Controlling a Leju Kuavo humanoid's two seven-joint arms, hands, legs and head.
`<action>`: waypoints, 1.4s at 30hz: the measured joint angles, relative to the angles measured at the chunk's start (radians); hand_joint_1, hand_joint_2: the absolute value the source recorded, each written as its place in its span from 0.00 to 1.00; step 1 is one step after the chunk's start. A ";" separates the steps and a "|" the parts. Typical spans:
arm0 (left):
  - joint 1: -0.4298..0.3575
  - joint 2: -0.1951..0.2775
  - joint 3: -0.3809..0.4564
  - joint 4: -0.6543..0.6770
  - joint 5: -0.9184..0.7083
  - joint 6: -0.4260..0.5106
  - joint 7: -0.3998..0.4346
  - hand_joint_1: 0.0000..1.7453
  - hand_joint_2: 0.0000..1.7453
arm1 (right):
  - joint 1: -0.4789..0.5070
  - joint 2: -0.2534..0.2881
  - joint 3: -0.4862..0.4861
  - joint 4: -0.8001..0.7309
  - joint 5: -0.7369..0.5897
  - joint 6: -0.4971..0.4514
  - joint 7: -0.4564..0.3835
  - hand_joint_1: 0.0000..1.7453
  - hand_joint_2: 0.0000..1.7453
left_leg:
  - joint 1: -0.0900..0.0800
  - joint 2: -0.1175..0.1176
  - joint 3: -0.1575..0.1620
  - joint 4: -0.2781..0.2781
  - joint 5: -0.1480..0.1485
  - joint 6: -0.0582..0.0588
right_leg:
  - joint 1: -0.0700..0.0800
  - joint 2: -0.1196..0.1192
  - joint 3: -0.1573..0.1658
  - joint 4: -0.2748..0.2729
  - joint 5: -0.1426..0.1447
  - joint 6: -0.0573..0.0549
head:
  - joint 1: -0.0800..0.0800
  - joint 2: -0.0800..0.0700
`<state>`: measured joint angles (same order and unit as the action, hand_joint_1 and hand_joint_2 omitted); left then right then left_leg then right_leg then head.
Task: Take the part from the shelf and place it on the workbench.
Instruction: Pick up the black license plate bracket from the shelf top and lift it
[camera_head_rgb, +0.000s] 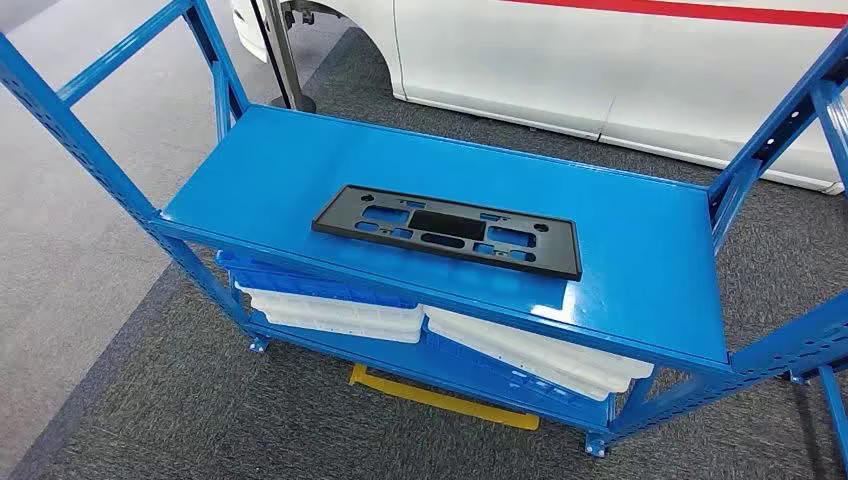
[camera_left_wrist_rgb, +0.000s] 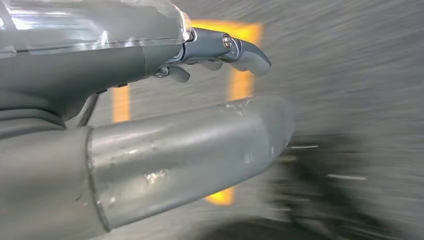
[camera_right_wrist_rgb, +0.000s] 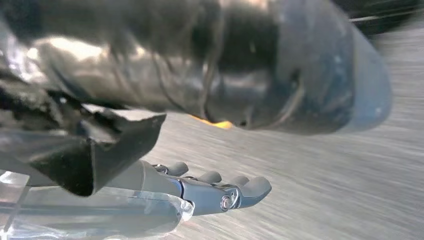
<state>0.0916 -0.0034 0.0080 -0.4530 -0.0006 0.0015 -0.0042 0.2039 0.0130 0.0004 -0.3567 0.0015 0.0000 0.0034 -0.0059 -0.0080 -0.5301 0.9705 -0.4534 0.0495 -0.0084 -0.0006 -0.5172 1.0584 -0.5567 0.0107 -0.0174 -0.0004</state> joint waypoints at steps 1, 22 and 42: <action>-0.014 0.000 0.000 -0.017 0.000 0.000 0.000 0.00 0.00 | 0.013 0.000 0.000 0.017 0.000 0.000 0.000 0.00 0.00 | 0.000 -0.002 0.001 -0.001 0.000 0.000 | 0.000 0.001 -0.017 0.030 -0.017 0.001 | 0.000 0.000; 0.060 -0.004 0.000 0.011 0.000 0.000 0.003 0.00 0.00 | -0.061 -0.011 0.000 -0.012 0.000 -0.002 -0.003 0.00 0.00 | 0.000 -0.003 0.019 0.026 -0.050 -0.014 | 0.002 -0.005 -0.035 -0.026 0.060 -0.014 | -0.001 0.000; 0.061 -0.004 0.000 0.026 0.000 0.000 0.003 0.00 1.00 | -0.061 -0.011 0.000 -0.028 0.000 -0.002 -0.003 0.00 1.00 | -0.001 0.000 0.020 0.026 -0.054 -0.032 | -0.004 -0.003 -0.033 -0.027 0.059 -0.013 | -0.001 0.000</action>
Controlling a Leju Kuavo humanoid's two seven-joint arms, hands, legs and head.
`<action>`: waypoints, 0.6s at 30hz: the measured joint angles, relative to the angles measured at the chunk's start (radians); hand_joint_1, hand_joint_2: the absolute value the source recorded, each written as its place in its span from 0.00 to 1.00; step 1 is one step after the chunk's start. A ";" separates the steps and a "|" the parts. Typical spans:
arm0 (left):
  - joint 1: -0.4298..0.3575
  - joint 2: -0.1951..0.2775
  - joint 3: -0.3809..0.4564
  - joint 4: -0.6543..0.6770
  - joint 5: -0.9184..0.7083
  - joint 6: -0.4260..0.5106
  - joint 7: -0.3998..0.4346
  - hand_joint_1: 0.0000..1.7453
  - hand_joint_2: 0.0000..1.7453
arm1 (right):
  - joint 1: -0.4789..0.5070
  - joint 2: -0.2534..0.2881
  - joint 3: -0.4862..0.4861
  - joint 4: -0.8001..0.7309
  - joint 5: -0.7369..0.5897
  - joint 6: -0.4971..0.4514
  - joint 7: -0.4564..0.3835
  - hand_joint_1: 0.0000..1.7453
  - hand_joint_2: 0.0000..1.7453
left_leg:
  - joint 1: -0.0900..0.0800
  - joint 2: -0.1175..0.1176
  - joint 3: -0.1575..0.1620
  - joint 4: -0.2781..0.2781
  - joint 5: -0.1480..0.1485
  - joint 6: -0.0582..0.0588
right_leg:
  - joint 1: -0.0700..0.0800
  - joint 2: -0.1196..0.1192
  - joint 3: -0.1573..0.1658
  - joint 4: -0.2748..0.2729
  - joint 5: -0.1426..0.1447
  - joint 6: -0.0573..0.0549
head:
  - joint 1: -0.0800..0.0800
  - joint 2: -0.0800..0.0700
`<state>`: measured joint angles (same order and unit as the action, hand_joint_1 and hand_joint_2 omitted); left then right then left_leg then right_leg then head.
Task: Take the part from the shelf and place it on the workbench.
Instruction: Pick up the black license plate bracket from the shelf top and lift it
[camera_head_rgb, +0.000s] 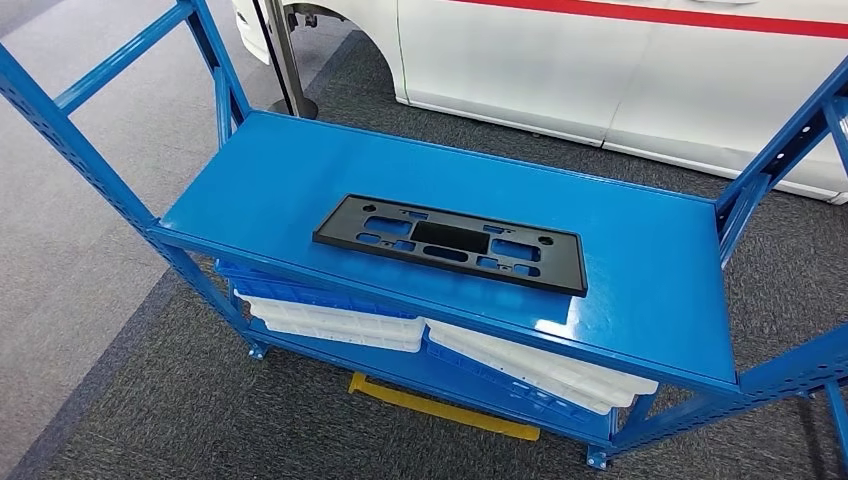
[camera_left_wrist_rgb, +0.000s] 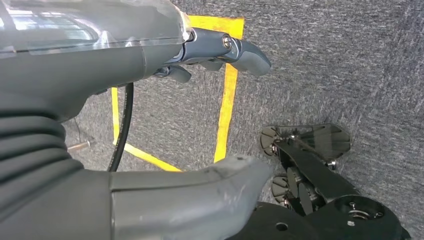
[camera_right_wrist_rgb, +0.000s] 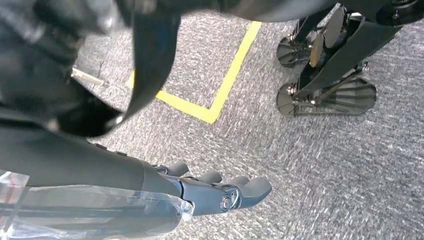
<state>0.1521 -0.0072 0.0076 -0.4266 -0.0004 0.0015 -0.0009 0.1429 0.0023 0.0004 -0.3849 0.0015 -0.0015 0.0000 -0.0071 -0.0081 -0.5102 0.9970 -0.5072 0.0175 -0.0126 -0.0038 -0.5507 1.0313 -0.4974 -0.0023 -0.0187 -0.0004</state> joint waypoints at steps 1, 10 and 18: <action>0.000 0.000 0.001 0.001 -0.001 0.000 0.000 0.00 1.00 | -0.001 0.000 0.000 0.000 0.000 0.000 0.000 0.00 1.00 | 0.000 0.000 0.000 0.000 0.000 0.000 | 0.000 0.000 0.000 0.000 0.000 0.000 | 0.000 0.000; -0.073 -0.050 0.183 0.099 -0.250 0.081 -0.024 0.00 1.00 | -0.090 0.100 -0.096 0.073 0.067 0.026 -0.017 0.00 1.00 | 0.000 0.001 0.001 0.001 0.001 0.000 | 0.001 0.002 0.000 0.000 0.001 0.002 | 0.000 0.000; -0.136 -0.113 0.420 0.196 -0.533 0.171 -0.056 0.00 1.00 | -0.167 0.197 -0.223 0.161 0.135 0.012 -0.037 0.00 1.00 | 0.000 0.001 0.003 0.001 0.001 0.000 | 0.002 0.003 0.002 0.000 0.001 0.002 | 0.001 0.000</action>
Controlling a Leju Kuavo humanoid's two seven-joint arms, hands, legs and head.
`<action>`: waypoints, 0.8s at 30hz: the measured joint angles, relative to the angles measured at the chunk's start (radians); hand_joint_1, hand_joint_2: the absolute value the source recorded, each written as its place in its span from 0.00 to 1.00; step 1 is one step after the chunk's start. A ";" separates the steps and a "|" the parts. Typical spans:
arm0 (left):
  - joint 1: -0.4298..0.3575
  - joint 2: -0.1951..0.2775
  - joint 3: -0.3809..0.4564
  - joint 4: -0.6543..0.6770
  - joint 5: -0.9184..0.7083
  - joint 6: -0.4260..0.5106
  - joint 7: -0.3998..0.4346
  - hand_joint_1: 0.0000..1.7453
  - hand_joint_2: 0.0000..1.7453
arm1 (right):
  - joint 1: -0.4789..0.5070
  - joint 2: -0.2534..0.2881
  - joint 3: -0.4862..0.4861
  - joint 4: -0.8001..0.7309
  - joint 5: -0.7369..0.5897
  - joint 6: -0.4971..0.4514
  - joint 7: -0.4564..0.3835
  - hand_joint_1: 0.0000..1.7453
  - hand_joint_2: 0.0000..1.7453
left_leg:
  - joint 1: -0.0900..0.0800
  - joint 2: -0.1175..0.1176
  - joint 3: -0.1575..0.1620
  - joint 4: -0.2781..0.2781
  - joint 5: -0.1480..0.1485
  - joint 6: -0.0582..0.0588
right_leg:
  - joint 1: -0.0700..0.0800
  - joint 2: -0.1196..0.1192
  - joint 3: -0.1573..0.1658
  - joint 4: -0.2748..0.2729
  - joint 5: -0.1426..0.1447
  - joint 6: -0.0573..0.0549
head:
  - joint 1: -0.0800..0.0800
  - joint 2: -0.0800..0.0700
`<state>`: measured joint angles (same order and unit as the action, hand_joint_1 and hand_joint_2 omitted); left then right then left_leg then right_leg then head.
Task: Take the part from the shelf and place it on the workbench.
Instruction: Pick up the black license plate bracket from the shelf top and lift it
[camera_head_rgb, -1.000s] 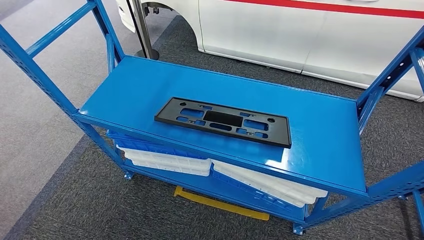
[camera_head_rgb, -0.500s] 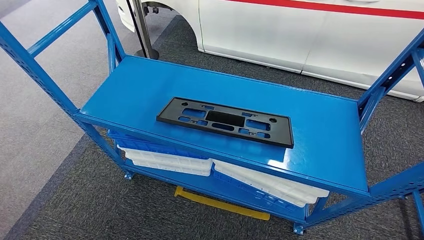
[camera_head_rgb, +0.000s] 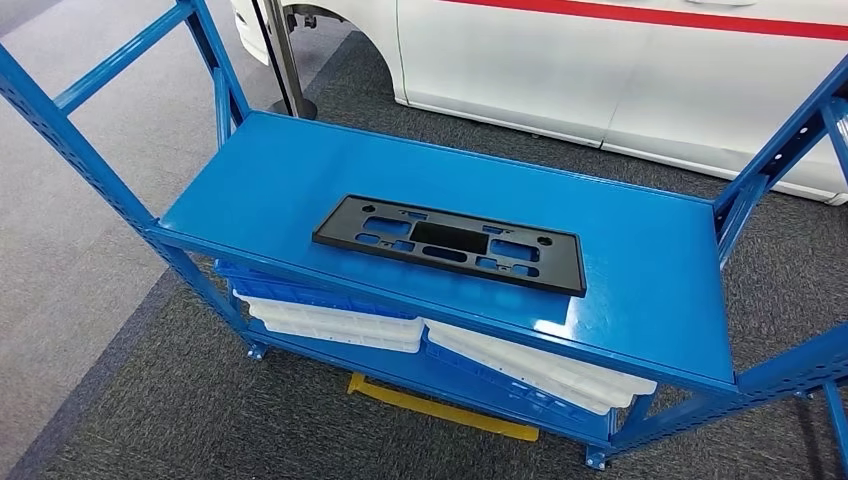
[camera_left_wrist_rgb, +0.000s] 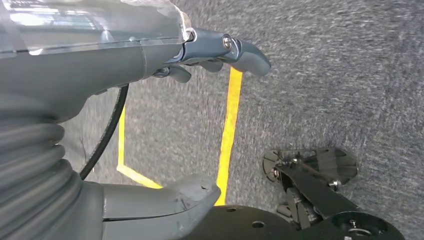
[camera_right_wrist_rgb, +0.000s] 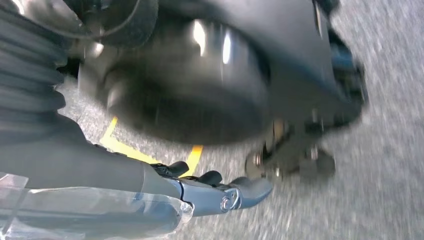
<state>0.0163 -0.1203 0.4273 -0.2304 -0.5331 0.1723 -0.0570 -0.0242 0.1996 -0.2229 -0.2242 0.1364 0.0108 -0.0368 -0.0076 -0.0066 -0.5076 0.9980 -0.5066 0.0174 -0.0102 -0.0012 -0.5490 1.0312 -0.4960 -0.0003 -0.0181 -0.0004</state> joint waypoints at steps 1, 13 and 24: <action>-0.001 -0.003 0.013 0.005 0.002 0.000 -0.005 0.00 1.00 | -0.002 0.000 -0.004 0.004 0.005 -0.006 -0.002 0.00 1.00 | 0.000 0.000 0.000 0.000 0.000 0.000 | 0.000 0.000 0.000 0.000 0.000 0.000 | 0.000 0.000; -0.011 -0.012 0.058 0.033 -0.013 -0.030 -0.021 0.00 0.00 | -0.015 0.009 -0.027 0.029 0.006 0.004 0.002 0.00 0.00 | 0.000 0.000 0.000 0.000 -0.001 0.000 | -0.002 0.001 0.000 -0.001 0.000 0.000 | 0.000 0.000; -0.012 -0.016 0.059 0.034 -0.016 -0.030 -0.028 0.00 0.00 | -0.015 0.014 -0.028 0.032 0.005 0.007 0.002 0.00 0.00 | 0.000 0.000 0.000 0.000 -0.001 0.000 | -0.002 0.001 0.000 -0.001 0.000 0.000 | 0.000 0.000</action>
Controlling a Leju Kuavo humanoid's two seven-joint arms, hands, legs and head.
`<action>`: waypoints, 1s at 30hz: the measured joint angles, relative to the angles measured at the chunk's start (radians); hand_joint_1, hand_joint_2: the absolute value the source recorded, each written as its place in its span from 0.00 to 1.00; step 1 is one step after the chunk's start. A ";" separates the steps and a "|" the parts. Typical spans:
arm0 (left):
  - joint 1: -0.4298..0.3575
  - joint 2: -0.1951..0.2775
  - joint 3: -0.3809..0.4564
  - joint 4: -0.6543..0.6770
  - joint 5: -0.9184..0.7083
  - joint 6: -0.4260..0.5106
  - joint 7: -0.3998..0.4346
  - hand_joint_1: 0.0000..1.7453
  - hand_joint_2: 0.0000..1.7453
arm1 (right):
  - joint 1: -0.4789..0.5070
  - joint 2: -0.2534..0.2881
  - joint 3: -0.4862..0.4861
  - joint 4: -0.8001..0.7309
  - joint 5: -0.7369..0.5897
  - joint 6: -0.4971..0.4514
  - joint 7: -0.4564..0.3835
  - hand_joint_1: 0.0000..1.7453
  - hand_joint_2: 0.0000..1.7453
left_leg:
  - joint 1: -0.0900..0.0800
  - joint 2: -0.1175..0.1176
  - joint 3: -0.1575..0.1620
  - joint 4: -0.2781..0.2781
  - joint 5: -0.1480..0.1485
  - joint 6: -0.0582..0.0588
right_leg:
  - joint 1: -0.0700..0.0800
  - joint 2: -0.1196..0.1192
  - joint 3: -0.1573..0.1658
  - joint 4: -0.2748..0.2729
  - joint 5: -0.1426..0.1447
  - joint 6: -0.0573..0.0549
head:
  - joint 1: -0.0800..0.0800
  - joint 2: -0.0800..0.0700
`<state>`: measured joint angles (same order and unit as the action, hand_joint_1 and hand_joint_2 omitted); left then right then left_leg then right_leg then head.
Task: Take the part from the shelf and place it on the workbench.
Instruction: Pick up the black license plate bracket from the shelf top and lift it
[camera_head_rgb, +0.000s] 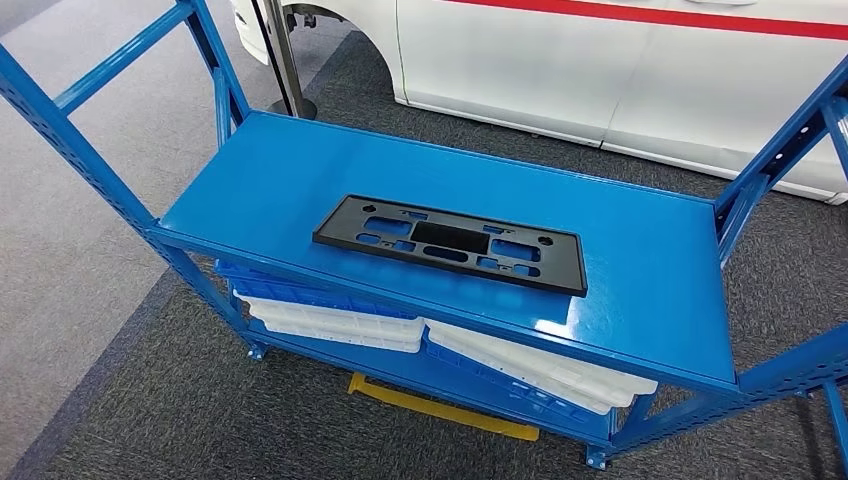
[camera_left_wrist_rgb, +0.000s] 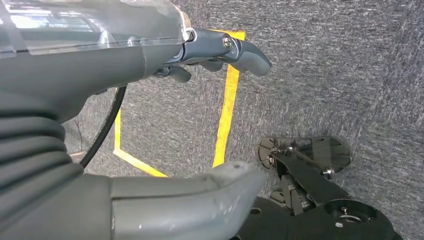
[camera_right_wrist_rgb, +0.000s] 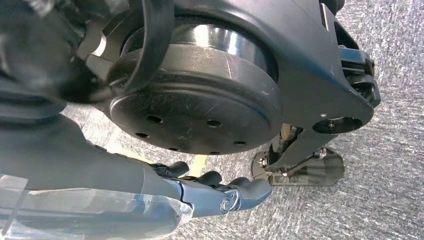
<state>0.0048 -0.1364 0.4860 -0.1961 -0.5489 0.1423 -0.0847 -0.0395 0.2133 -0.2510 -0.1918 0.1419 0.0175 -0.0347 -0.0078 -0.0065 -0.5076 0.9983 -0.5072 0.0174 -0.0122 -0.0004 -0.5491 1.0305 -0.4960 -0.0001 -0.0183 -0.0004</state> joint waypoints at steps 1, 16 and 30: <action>0.000 0.000 0.000 0.000 0.000 0.000 0.000 0.00 0.00 | 0.000 0.000 0.000 0.000 0.000 0.000 0.000 0.00 0.00 | 0.000 0.000 0.000 0.000 0.000 0.000 | 0.000 0.000 0.000 0.000 0.000 0.000 | 0.000 0.000; 0.000 -0.003 0.001 0.004 0.000 0.001 -0.012 0.00 0.00 | 0.000 0.001 0.000 0.002 -0.004 0.004 -0.037 0.00 0.00 | 0.000 0.000 0.000 0.000 0.000 0.000 | 0.000 0.000 0.000 0.000 0.000 0.000 | 0.000 0.000; 0.006 -0.003 0.026 0.004 0.021 -0.003 -0.054 0.00 0.00 | 0.023 -0.151 -0.092 0.007 -0.108 0.132 -0.220 0.00 0.00 | -0.002 0.000 0.000 0.000 -0.001 0.001 | -0.002 0.000 0.000 -0.001 0.000 0.001 | 0.000 0.000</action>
<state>0.0112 -0.1392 0.5116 -0.1919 -0.5279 0.1391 -0.1387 -0.0163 0.0625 -0.3429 -0.1846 0.0335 0.1496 -0.2544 -0.0100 -0.0064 -0.5078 0.9984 -0.5082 0.0184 -0.0143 -0.0003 -0.5490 1.0295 -0.4959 0.0004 -0.0182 -0.0004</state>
